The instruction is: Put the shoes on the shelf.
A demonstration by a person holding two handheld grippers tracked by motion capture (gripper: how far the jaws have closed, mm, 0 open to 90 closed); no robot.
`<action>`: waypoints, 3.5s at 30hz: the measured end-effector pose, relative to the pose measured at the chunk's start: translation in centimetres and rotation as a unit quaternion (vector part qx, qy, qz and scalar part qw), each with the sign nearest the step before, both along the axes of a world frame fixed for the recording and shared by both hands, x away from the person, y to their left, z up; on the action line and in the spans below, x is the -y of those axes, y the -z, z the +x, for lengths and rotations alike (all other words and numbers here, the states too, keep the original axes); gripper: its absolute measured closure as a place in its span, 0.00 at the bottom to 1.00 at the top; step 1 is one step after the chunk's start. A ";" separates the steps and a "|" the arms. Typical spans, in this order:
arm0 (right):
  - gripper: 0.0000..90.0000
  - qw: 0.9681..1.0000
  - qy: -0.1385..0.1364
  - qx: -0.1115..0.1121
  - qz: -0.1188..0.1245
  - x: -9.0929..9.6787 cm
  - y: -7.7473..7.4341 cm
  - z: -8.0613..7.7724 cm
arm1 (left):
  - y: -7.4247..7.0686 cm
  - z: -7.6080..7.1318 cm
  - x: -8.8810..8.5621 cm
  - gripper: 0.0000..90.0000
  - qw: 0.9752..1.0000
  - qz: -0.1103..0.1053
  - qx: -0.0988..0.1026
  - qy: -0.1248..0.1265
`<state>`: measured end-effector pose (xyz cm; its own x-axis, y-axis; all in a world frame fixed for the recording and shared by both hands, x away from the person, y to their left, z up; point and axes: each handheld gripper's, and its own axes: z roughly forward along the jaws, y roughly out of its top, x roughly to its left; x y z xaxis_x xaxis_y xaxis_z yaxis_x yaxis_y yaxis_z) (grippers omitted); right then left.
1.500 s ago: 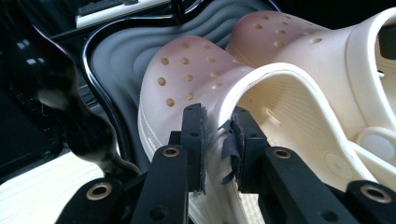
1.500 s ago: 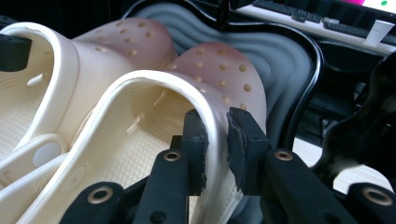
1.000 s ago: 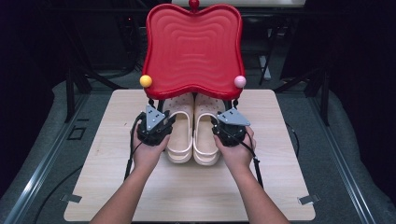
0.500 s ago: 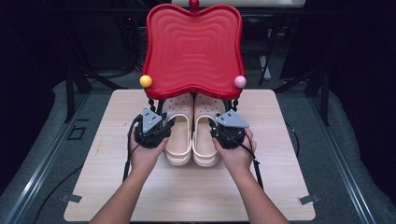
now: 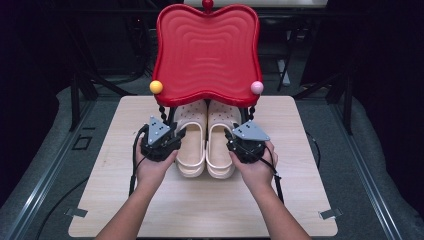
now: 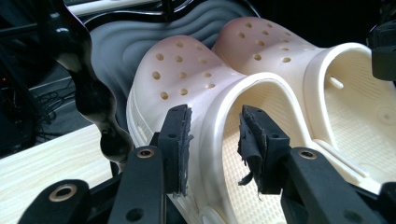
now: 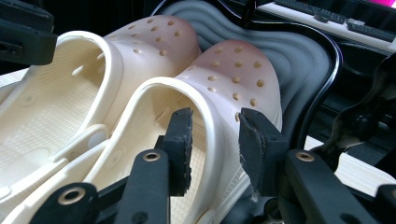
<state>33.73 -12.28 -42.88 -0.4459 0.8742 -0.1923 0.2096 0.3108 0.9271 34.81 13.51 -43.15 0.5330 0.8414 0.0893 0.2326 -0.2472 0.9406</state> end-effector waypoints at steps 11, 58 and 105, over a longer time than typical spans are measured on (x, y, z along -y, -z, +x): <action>0.71 1.000 -0.009 0.002 0.006 0.5 -0.6 -1.0 | -0.5 -0.7 -0.8 0.69 1.000 -0.005 -0.004 0.001; 0.67 0.997 -0.075 -0.005 0.031 2.7 2.1 -10.4 | 2.2 -9.4 -4.9 0.70 0.997 -0.039 -0.040 0.057; 1.00 0.992 -0.052 -0.112 -0.003 1.4 7.3 -6.8 | 6.6 -6.9 -0.9 1.00 0.993 0.010 -0.111 0.043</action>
